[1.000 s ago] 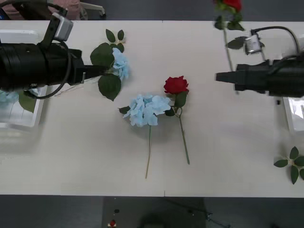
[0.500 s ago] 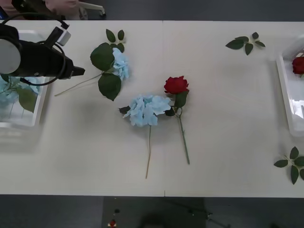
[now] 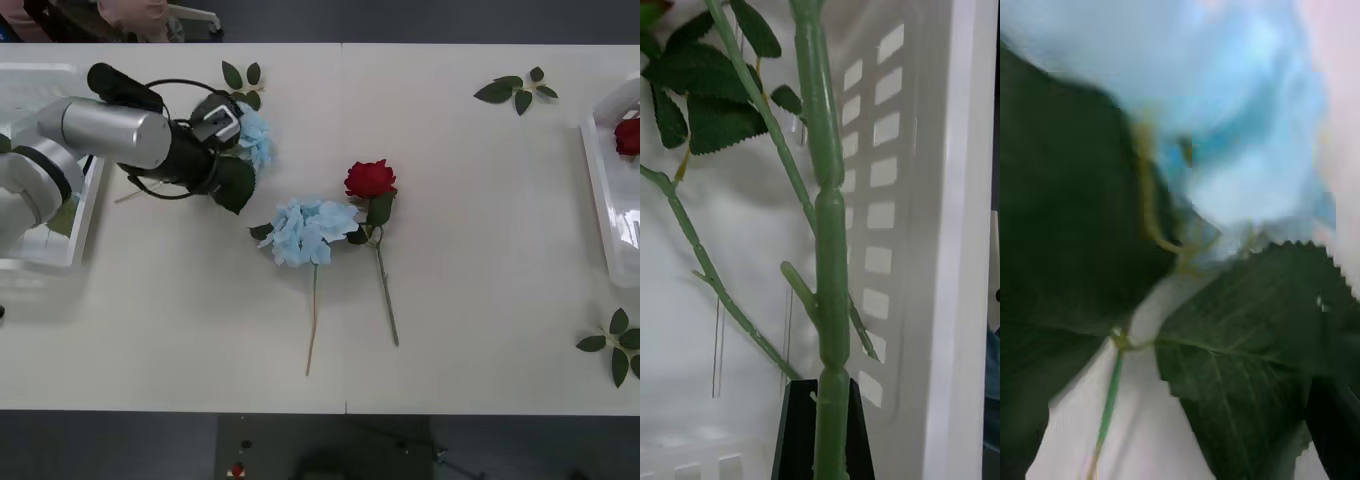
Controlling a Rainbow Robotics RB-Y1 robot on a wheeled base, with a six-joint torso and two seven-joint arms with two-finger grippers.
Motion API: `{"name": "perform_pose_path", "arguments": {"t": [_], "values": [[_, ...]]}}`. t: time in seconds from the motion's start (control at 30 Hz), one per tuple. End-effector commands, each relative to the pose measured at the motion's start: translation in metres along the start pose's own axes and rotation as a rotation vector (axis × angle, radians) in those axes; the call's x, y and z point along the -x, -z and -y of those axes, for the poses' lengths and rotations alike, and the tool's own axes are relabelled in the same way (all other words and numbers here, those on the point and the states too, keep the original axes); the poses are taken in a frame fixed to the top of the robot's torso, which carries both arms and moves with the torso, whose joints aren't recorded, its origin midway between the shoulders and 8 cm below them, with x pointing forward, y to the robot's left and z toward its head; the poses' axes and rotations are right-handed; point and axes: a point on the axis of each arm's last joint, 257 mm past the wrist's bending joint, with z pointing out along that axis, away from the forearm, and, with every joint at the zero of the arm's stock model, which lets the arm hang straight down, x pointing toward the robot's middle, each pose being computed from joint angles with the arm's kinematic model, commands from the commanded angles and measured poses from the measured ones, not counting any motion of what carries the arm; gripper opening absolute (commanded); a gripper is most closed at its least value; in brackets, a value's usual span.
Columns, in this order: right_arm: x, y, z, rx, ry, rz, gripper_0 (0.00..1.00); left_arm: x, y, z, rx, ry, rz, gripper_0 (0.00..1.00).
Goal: Put the red flowers into the right box and the blue flowers into the left box
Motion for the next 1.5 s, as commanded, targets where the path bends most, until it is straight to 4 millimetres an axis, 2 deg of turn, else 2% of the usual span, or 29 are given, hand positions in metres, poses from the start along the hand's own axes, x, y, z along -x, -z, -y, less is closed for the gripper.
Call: {"name": "perform_pose_path", "arguments": {"t": [0.03,0.07,0.13,0.2,0.27,0.3,0.33,0.37,0.4,0.5,0.57,0.67,0.73,0.83,0.87,0.97,1.0,1.03,1.1,1.13,1.3,1.5], "values": [[0.013,0.001,-0.002,0.003,-0.107,0.026,0.00,0.003,0.007,-0.023,0.055,-0.114,-0.037,1.00],[0.013,0.001,-0.002,0.003,-0.107,0.026,0.00,-0.001,0.006,-0.024,0.060,-0.128,-0.048,1.00],[0.012,0.000,-0.005,0.007,-0.108,0.023,0.13,-0.004,0.003,-0.026,0.076,-0.159,-0.053,1.00],[0.011,-0.001,-0.006,0.011,-0.113,0.024,0.46,-0.005,-0.001,-0.026,0.094,-0.184,-0.046,1.00],[0.012,-0.002,-0.009,0.017,-0.113,0.025,0.60,-0.004,-0.002,-0.027,0.103,-0.193,-0.038,1.00],[0.012,-0.002,-0.009,0.017,-0.113,0.025,0.60,-0.004,-0.002,-0.027,0.103,-0.193,-0.038,1.00],[0.015,-0.002,-0.014,0.028,-0.107,0.031,0.68,-0.002,-0.002,-0.030,0.115,-0.206,-0.034,1.00],[0.017,-0.001,-0.018,0.036,-0.099,0.036,0.70,-0.001,-0.001,-0.033,0.122,-0.214,-0.036,1.00],[0.018,-0.001,-0.020,0.042,-0.092,0.037,0.71,-0.001,-0.001,-0.034,0.124,-0.217,-0.036,1.00],[0.030,0.006,-0.046,0.116,-0.028,0.042,0.73,-0.004,0.000,-0.038,0.132,-0.213,-0.043,0.97],[0.043,0.017,-0.080,0.215,0.005,0.049,0.72,-0.007,0.001,-0.046,0.152,-0.213,-0.045,0.95],[0.053,0.039,-0.135,0.371,-0.022,0.015,0.72,-0.010,0.003,-0.062,0.196,-0.217,-0.038,0.94],[0.062,0.052,-0.163,0.440,-0.048,0.007,0.72,-0.011,0.003,-0.068,0.213,-0.215,-0.033,0.88],[0.073,0.087,-0.222,0.534,-0.066,-0.040,0.72,-0.013,0.004,-0.072,0.222,-0.218,-0.036,0.75],[0.075,0.094,-0.231,0.540,-0.065,-0.047,0.73,-0.014,0.003,-0.071,0.220,-0.218,-0.036,0.73],[0.080,0.127,-0.273,0.557,-0.098,-0.091,0.72,-0.017,-0.001,-0.064,0.210,-0.238,-0.049,0.54],[0.079,0.138,-0.288,0.566,-0.118,-0.107,0.72,-0.018,-0.002,-0.062,0.207,-0.242,-0.051,0.43],[0.078,0.149,-0.303,0.568,-0.134,-0.123,0.73,-0.018,-0.002,-0.060,0.205,-0.243,-0.050,0.27],[0.071,0.168,-0.331,0.569,-0.148,-0.144,0.72,-0.020,-0.002,-0.060,0.204,-0.235,-0.051,0.00],[0.069,0.172,-0.338,0.572,-0.158,-0.148,0.72,-0.020,-0.003,-0.060,0.204,-0.233,-0.051,0.00],[0.055,0.195,-0.402,0.540,-0.203,-0.163,0.72,-0.018,-0.003,-0.059,0.199,-0.205,-0.043,0.00],[0.050,0.183,-0.458,0.478,-0.211,-0.142,0.72,-0.015,-0.002,-0.060,0.202,-0.181,-0.029,0.00]]}}
